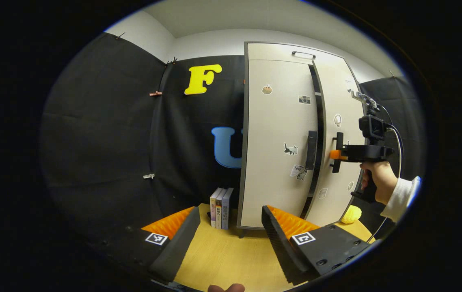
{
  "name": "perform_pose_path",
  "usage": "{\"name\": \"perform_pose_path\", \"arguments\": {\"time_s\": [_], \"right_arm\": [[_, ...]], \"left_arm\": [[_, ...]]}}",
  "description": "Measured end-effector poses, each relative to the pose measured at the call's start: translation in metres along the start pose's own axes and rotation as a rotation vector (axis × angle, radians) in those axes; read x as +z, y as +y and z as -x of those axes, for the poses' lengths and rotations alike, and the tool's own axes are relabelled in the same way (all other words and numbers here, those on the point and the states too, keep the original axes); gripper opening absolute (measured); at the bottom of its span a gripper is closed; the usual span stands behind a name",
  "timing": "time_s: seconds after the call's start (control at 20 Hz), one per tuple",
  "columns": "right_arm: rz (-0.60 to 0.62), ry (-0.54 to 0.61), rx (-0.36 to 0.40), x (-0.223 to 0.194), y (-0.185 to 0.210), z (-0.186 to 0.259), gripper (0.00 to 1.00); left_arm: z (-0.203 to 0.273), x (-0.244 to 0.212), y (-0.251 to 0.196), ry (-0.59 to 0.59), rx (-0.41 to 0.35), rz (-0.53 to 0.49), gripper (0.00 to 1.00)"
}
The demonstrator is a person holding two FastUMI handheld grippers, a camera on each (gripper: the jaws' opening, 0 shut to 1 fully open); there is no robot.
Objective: Open the right door of the double-door shoe cabinet with the right hand, and open the left door with the left hand.
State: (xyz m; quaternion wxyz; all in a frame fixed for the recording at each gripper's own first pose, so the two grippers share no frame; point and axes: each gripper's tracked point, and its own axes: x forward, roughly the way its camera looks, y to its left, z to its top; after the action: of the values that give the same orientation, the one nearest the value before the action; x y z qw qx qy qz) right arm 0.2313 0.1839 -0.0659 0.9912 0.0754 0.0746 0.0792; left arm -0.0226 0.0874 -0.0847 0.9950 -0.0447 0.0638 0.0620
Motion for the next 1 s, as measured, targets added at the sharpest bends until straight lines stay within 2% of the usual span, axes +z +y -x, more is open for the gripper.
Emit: {"name": "perform_pose_path", "arguments": {"time_s": [0.6,1.0], "right_arm": [[-0.041,-0.032,0.042,0.007,-0.019,0.035,0.11],[-0.027,-0.043,0.037,0.010,-0.038,0.052,0.11]], "left_arm": [[0.032,0.002,-0.013,-0.005,0.033,-0.025,0.95],[0.043,0.005,-0.035,-0.010,0.003,-0.036,0.95]]}}
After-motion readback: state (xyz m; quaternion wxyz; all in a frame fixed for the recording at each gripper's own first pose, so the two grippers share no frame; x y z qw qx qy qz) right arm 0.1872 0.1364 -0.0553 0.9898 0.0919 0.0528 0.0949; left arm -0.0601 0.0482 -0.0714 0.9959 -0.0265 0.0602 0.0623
